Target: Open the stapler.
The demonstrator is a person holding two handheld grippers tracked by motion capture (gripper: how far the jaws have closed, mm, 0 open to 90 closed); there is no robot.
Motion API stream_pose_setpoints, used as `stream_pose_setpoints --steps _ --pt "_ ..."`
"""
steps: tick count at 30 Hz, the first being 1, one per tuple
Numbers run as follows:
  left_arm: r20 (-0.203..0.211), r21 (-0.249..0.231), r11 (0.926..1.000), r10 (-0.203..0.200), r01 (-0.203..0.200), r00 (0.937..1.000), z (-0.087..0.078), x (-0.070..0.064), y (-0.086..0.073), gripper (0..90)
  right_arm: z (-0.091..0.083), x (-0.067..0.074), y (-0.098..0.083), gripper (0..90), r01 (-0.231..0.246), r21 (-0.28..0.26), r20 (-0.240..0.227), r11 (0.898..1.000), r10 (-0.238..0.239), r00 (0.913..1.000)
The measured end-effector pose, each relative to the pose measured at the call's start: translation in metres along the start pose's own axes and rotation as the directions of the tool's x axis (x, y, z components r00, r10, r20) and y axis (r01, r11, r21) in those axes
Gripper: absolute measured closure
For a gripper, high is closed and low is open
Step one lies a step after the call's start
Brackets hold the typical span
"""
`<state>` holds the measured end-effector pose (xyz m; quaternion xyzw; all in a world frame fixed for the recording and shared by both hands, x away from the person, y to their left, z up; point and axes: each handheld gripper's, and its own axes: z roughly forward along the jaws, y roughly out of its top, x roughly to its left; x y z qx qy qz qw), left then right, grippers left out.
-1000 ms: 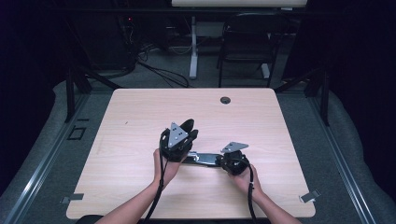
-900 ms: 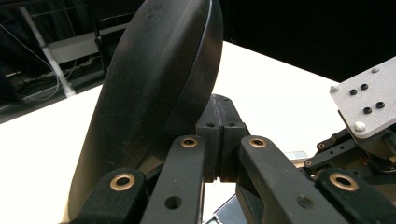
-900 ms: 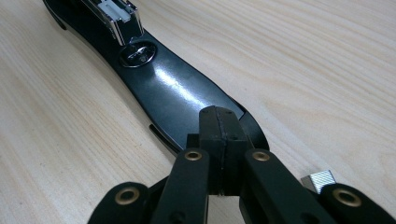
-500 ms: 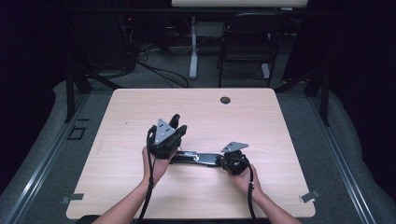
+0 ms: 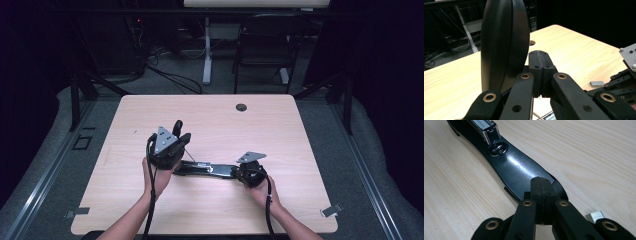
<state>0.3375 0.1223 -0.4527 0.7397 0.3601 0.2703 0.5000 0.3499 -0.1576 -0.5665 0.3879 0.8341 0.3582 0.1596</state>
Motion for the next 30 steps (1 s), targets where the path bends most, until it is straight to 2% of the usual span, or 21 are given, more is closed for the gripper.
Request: stream_pose_setpoints --steps 3,11,22,27,30 --pt "0.011 -0.001 0.9999 -0.010 0.010 0.9999 -0.003 0.006 0.000 90.0 0.000 0.000 0.000 90.0 -0.002 -0.001 -0.001 1.000 0.002 1.0000" --pt "-0.009 0.003 1.0000 -0.004 0.004 0.9999 -0.011 0.015 -0.002 90.0 0.000 0.000 0.000 90.0 -0.006 0.003 -0.002 1.000 0.006 1.0000" --pt "-0.019 0.005 1.0000 0.002 -0.002 0.9998 -0.015 0.019 -0.003 90.0 0.000 0.000 0.000 90.0 -0.008 0.004 -0.004 1.000 0.008 1.0000" --pt "-0.035 0.009 1.0000 -0.003 0.003 0.9994 -0.019 0.023 -0.004 90.0 0.000 -0.001 0.000 90.0 -0.006 -0.003 -0.004 1.000 0.006 1.0000" --pt "-0.074 -0.002 0.9996 -0.027 0.027 0.9969 -0.023 0.030 -0.006 90.0 0.000 -0.001 0.000 90.0 -0.007 -0.003 -0.004 1.000 0.007 1.0000"
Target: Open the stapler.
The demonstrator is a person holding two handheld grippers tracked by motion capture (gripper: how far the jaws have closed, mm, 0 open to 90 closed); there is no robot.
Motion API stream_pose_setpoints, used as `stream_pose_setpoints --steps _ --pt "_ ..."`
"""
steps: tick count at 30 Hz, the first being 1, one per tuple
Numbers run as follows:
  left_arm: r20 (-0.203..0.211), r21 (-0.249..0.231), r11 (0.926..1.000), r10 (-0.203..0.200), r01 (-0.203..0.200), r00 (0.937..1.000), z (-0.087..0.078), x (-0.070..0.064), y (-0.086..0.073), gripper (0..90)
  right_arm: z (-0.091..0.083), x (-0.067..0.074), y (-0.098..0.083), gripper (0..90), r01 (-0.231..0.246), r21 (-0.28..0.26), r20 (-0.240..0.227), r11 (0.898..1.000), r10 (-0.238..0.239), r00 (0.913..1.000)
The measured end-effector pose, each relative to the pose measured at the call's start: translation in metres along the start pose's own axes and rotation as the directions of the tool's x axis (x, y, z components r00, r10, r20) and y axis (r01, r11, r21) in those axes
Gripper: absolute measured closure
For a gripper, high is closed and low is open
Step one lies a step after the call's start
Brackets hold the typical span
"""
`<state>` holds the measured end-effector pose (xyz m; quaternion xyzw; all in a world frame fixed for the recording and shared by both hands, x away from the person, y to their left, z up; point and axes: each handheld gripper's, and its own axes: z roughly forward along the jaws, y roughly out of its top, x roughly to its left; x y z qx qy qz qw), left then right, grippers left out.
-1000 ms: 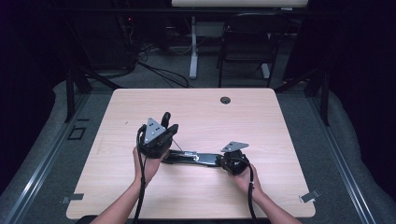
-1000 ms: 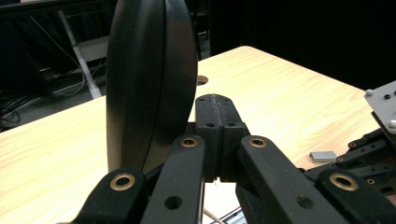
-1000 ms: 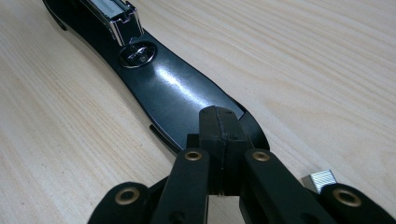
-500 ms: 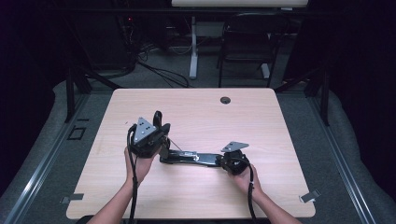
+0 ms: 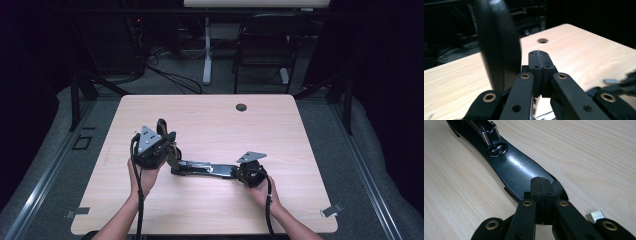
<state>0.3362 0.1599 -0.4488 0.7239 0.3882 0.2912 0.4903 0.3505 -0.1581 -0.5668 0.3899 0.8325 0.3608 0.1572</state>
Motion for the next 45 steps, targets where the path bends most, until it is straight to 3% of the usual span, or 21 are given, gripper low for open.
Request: stream_pose_setpoints --steps 3,5,9,17,21,26,28,34,36,40,45 --pt "-0.023 -0.001 0.9973 -0.073 0.073 0.9971 -0.005 0.019 -0.003 90.0 0.000 0.000 0.000 90.0 -0.002 -0.001 -0.004 1.000 0.002 1.0000" --pt "-0.032 0.012 0.9955 -0.094 0.094 0.9951 -0.006 0.027 -0.007 90.0 0.000 0.000 0.000 90.0 -0.003 -0.001 -0.004 1.000 0.003 1.0000" --pt "-0.046 0.045 0.9935 -0.103 0.105 0.9936 -0.005 0.032 -0.011 90.0 0.001 0.000 0.000 90.0 -0.005 -0.003 -0.001 1.000 0.005 1.0000" --pt "-0.053 0.052 0.9907 -0.123 0.126 0.9910 -0.004 0.036 -0.013 90.0 0.000 0.000 0.000 90.0 -0.009 -0.003 -0.003 1.000 0.009 1.0000" --pt "-0.019 0.063 0.9904 -0.122 0.123 0.9923 -0.006 0.035 -0.011 87.7 0.001 0.000 0.000 90.0 -0.008 -0.003 0.000 1.000 0.008 1.0000" --pt "0.036 0.087 0.9909 -0.107 0.103 0.9936 -0.010 0.032 -0.012 75.8 0.001 -0.001 0.003 90.0 -0.007 0.015 -0.007 1.000 0.007 0.9999" --pt "0.068 0.105 0.9897 -0.105 0.097 0.9922 -0.011 0.031 -0.013 67.1 0.001 -0.001 0.004 90.0 -0.006 0.027 -0.009 1.000 0.006 0.9999" --pt "0.142 0.164 0.9838 -0.096 0.072 0.9851 -0.014 0.026 -0.014 45.1 0.001 -0.004 0.007 90.0 -0.001 0.056 -0.033 0.998 0.003 0.9994" --pt "0.155 0.173 0.9826 -0.096 0.068 0.9832 -0.016 0.026 -0.015 41.1 0.001 -0.005 0.008 89.8 -0.007 0.058 -0.039 0.998 0.009 0.9992" --pt "0.211 0.198 0.9783 -0.104 0.062 0.9718 -0.019 0.027 -0.019 33.5 0.001 -0.007 0.012 84.9 0.008 0.090 -0.054 0.996 -0.003 0.9985" --pt "0.245 0.227 0.9725 -0.109 0.053 0.9634 -0.021 0.027 -0.023 26.9 0.000 -0.011 0.016 73.6 0.008 0.133 -0.081 0.991 0.003 0.9967"
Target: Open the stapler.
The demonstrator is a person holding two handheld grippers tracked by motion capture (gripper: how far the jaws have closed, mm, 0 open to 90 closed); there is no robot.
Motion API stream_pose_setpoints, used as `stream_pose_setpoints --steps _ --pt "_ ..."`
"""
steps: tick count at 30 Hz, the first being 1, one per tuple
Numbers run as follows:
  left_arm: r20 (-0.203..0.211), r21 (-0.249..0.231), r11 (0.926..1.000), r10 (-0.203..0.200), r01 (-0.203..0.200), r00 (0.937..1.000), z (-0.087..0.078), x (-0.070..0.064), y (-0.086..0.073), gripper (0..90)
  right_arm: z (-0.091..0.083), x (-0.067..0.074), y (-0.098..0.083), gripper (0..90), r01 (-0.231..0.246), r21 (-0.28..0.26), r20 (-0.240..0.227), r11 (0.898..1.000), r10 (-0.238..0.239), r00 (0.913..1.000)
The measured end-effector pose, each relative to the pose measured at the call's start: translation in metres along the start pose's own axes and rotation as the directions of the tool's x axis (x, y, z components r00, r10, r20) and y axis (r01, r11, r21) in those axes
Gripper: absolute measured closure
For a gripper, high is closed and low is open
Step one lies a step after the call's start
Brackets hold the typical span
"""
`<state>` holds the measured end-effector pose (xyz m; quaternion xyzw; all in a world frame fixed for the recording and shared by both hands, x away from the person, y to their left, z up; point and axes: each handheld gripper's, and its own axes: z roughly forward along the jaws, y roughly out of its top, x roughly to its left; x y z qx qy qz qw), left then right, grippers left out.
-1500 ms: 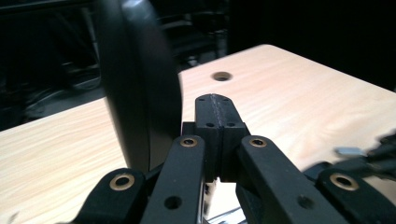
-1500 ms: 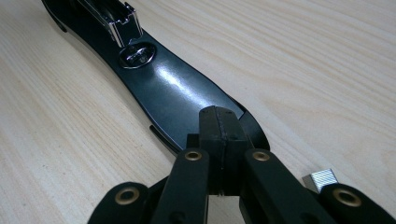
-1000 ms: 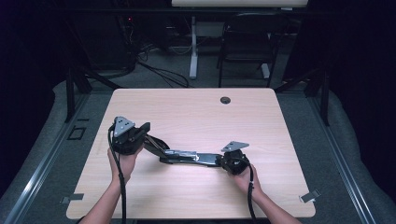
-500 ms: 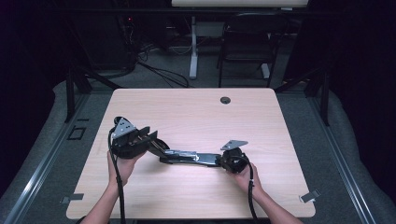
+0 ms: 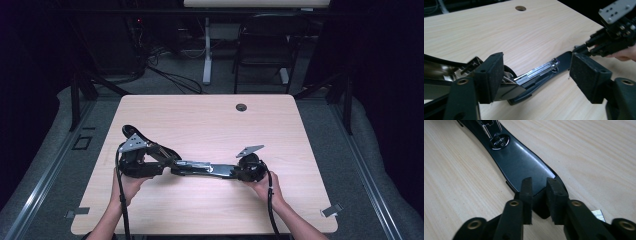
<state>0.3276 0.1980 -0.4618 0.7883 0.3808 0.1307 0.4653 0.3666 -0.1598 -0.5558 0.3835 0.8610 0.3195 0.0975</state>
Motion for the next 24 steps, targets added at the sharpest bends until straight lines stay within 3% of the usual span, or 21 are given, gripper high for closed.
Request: stream_pose_setpoints --steps 8,15,16,24 --pt "0.031 0.056 0.9981 0.026 -0.028 0.9992 0.000 -0.004 -0.005 18.6 -0.001 -0.003 0.006 56.0 0.028 0.065 -0.034 0.997 -0.026 0.9991" --pt "0.052 0.096 0.9951 0.016 -0.021 0.9985 0.000 -0.002 -0.011 14.5 -0.008 0.002 0.016 32.4 0.080 0.117 -0.039 0.990 -0.076 0.9963" --pt "0.056 0.106 0.9942 0.014 -0.020 0.9983 0.000 -0.002 -0.013 13.9 -0.017 0.000 0.022 31.8 0.114 0.252 -0.041 0.961 -0.108 0.9934" --pt "0.054 0.132 0.9911 0.006 -0.013 0.9985 -0.003 -0.003 -0.018 10.6 -0.023 -0.003 0.028 27.7 0.125 0.240 -0.033 0.963 -0.120 0.9922"
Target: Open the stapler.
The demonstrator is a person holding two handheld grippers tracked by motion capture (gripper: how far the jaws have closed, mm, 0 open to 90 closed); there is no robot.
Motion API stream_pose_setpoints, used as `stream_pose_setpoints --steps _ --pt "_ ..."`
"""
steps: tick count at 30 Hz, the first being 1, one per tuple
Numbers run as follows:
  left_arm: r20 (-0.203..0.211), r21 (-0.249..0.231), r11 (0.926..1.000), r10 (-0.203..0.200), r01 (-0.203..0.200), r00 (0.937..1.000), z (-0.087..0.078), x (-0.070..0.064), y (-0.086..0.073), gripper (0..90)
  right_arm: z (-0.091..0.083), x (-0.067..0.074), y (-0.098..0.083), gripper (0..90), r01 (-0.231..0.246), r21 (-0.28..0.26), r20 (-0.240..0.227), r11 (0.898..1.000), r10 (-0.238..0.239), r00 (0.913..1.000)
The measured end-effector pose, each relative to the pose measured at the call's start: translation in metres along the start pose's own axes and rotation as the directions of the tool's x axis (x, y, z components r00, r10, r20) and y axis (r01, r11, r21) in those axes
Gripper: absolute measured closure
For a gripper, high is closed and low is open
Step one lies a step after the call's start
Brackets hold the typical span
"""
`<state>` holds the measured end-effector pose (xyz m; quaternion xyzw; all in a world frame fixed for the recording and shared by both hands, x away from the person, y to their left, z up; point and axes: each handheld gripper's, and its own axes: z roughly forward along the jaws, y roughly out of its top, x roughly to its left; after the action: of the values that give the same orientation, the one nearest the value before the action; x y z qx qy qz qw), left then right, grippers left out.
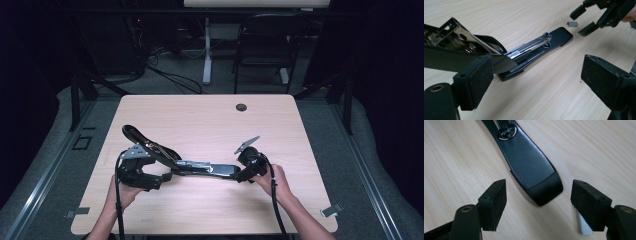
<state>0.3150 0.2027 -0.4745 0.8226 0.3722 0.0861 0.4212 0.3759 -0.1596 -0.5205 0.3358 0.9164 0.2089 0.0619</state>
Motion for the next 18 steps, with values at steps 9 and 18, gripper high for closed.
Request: stream_pose_setpoints --steps 9,18 --pt "0.026 0.096 0.9952 -0.018 0.015 0.9995 0.014 0.010 -0.009 5.1 -0.014 -0.020 -0.013 12.5 -0.053 -0.121 -0.030 0.991 0.050 0.9983" --pt "0.004 0.133 0.9911 -0.012 0.012 0.9999 0.020 0.018 -0.014 0.0 -0.037 -0.044 -0.020 0.0 -0.125 -0.133 -0.009 0.983 0.125 0.9922"
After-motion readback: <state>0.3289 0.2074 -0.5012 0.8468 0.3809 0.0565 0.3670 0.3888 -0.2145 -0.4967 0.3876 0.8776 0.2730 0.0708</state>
